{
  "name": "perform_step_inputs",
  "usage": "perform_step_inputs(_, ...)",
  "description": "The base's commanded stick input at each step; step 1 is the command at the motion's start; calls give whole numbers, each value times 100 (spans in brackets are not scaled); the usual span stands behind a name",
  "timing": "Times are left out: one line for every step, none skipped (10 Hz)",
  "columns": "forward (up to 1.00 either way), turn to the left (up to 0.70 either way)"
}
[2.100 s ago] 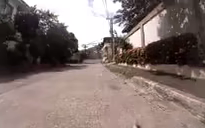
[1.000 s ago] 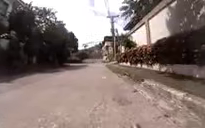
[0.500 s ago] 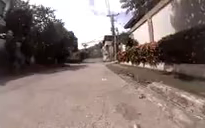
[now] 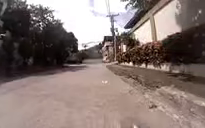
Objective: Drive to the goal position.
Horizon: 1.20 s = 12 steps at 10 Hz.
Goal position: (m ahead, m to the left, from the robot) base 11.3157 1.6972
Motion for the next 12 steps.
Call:
perform_step_inputs(70, 0)
perform_step_inputs(70, 0)
perform_step_inputs(70, 0)
perform_step_inputs(70, 0)
perform_step_inputs(70, 0)
perform_step_inputs(70, 0)
perform_step_inputs(70, 0)
perform_step_inputs(70, 0)
perform_step_inputs(70, 0)
perform_step_inputs(70, 0)
perform_step_inputs(70, 0)
perform_step_inputs(70, 0)
